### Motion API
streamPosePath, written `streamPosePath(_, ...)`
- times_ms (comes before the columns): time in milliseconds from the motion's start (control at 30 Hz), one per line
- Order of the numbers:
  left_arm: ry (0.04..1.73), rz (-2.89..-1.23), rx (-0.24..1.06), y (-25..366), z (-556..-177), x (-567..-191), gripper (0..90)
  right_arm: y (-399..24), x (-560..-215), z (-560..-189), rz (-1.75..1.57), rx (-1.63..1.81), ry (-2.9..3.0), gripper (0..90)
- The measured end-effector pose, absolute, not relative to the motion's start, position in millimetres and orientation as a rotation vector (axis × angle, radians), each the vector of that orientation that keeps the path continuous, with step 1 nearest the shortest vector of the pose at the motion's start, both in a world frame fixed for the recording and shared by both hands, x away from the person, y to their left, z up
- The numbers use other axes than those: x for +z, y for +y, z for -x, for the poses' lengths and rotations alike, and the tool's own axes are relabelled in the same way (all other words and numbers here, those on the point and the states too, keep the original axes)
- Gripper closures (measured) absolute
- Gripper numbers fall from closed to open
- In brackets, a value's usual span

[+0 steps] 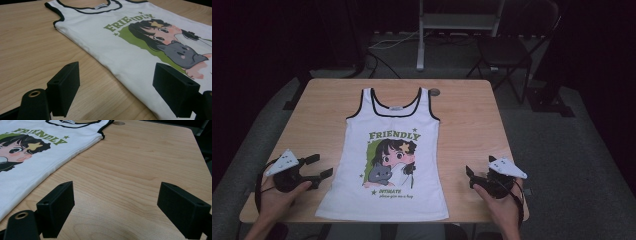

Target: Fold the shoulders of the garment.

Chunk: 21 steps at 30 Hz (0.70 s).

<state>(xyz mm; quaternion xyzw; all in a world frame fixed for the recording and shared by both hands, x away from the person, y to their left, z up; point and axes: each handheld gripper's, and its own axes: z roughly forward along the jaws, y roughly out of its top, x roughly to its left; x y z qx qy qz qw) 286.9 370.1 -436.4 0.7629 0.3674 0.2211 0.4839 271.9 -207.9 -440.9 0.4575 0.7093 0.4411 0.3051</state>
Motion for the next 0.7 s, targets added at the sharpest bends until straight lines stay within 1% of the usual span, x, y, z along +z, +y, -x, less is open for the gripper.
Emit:
streamPosePath(233,0.893,-1.858,0.565,370.1,-287.9,-436.4,21.3,-207.0,-440.9,-272.2,-1.199,1.158,1.886,13.0)
streamPosePath(367,0.911,-1.855,0.575,369.9,-297.4,-434.5,21.3,-206.8,-441.0,-273.2,-1.193,1.156,1.895,13.0)
streamPosePath(500,0.919,-1.844,0.570,369.4,-314.9,-427.8,21.3,-207.8,-440.9,-273.5,-1.200,1.169,1.896,13.0)
streamPosePath(533,0.922,-1.847,0.570,367.0,-327.5,-425.0,21.3,-208.0,-441.0,-273.6,-1.202,1.174,1.897,13.0)
streamPosePath(567,0.922,-1.847,0.570,367.0,-327.5,-425.0,21.3,-208.0,-441.0,-273.6,-1.202,1.174,1.897,13.0)
streamPosePath(633,0.929,-1.853,0.566,364.5,-342.8,-422.2,21.3,-208.5,-441.0,-273.9,-1.203,1.179,1.897,13.0)
streamPosePath(667,0.940,-1.860,0.559,360.8,-359.3,-418.4,21.3,-208.8,-441.0,-274.3,-1.202,1.181,1.902,13.0)
streamPosePath(700,0.940,-1.860,0.559,360.8,-359.3,-418.4,21.3,-208.8,-441.0,-274.3,-1.202,1.181,1.902,13.0)
